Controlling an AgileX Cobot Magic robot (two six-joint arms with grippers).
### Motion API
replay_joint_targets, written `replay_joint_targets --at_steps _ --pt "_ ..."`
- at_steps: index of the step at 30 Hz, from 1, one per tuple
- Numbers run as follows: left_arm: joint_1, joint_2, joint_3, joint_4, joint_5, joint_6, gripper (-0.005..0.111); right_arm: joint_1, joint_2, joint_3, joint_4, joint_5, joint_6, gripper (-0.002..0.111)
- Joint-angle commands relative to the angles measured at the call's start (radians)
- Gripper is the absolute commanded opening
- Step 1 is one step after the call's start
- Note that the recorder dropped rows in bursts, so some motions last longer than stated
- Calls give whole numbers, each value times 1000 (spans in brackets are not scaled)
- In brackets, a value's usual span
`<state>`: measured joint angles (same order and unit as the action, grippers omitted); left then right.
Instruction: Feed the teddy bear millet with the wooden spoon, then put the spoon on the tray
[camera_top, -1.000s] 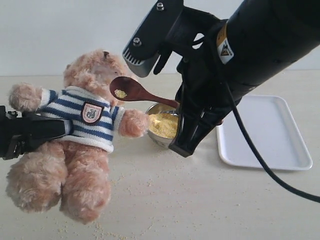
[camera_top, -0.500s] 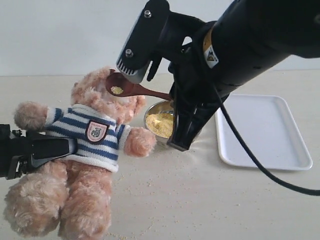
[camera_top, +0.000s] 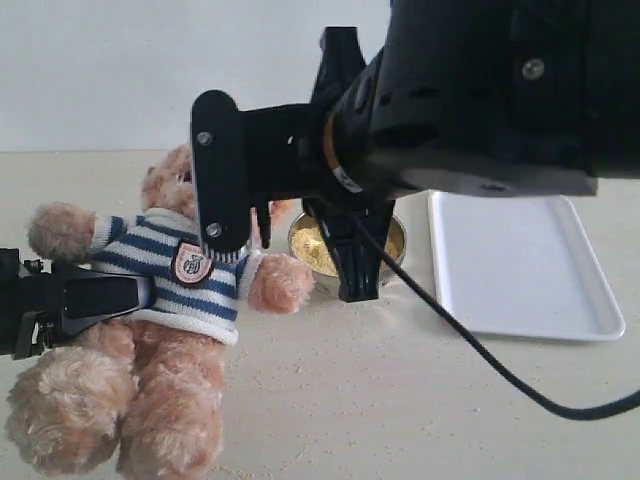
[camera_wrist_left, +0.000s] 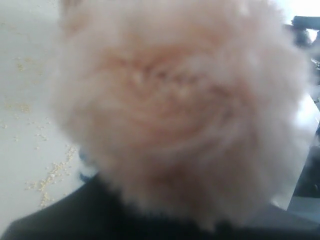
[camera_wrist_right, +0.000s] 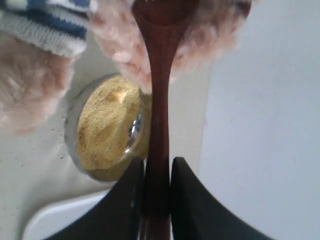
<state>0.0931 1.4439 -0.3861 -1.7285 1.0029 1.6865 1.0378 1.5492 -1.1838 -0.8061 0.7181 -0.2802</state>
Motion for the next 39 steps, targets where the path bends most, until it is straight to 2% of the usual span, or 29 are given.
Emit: replay_joint_targets --at_steps 1,8,13,20,33,39 --pt "4 1 2 -16 76 5 5 64 13 -5 -136 -2 19 0" --pt "4 1 2 -16 152 5 5 118 88 -5 -354 179 25 0" --pt "4 1 2 -16 160 5 5 157 109 -5 -595 300 163 0" --pt "4 1 2 -16 155 5 5 190 109 -2 -703 448 201 0" --pt "4 1 2 -16 108 5 5 218 99 -2 -659 495 206 0" --pt "4 1 2 -16 92 5 5 218 99 -2 -640 503 299 0"
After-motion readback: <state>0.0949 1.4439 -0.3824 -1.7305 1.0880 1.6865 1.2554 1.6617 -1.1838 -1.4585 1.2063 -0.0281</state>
